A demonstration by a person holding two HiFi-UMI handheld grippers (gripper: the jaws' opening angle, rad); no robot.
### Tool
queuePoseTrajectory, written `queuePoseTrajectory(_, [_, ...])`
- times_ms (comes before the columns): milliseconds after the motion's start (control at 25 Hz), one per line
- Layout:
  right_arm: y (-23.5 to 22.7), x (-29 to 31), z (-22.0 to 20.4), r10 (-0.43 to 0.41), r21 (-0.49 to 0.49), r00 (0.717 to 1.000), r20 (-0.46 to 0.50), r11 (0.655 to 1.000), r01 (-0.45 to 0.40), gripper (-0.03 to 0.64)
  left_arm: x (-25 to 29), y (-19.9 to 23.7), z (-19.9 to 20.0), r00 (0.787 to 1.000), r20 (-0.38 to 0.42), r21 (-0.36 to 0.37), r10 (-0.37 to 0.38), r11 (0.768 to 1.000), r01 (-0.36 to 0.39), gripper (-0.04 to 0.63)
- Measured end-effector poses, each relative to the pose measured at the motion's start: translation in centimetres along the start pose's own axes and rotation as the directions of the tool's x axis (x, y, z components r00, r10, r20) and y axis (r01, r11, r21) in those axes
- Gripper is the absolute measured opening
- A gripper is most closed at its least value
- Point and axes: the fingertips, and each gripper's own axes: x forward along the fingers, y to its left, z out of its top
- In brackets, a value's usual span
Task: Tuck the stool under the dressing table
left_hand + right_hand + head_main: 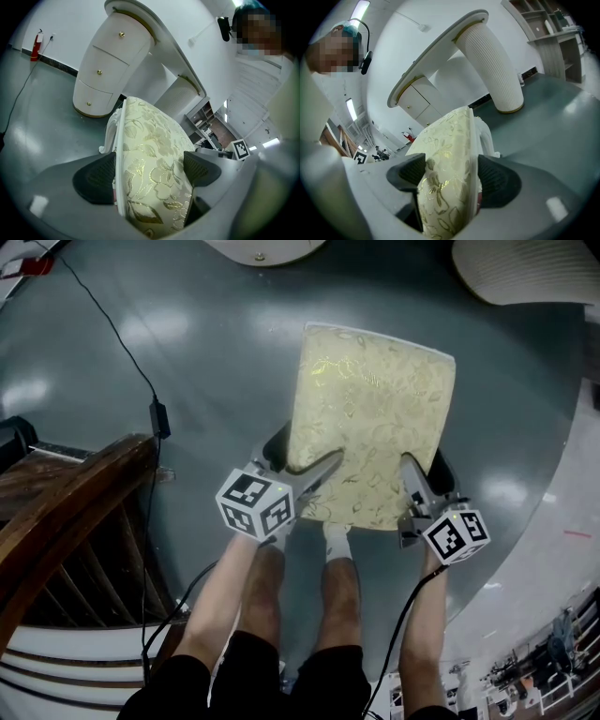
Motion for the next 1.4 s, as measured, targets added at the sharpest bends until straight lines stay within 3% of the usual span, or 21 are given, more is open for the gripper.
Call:
queuePoseTrajectory(400, [-0.4, 0.1, -0.1, 0.014, 0.011, 1.000, 0.006, 1.000, -0.014, 0.343, 0.4, 0.0, -0.1, 1.000, -0.026, 0.014, 0.006, 1.000, -0.006, 0.465])
queuePoseTrajectory(800, [-0.5, 0.3, -0.3, 0.041, 0.009, 0.999, -0.014, 0.999, -0.041, 0.344, 0.4, 0.4, -1.0, 1.000, -0.013, -0.029, 0.012, 1.000, -0.013, 0.463])
queuePoseTrajectory(1400, [0.3, -0.3, 0.3, 0.084, -0.080, 0.994, 0.066, 0.994, -0.079, 0.342, -0.1, 0.1, -0.7, 0.995, 0.099, 0.019, -0.023, 1.000, 0.021, 0.463])
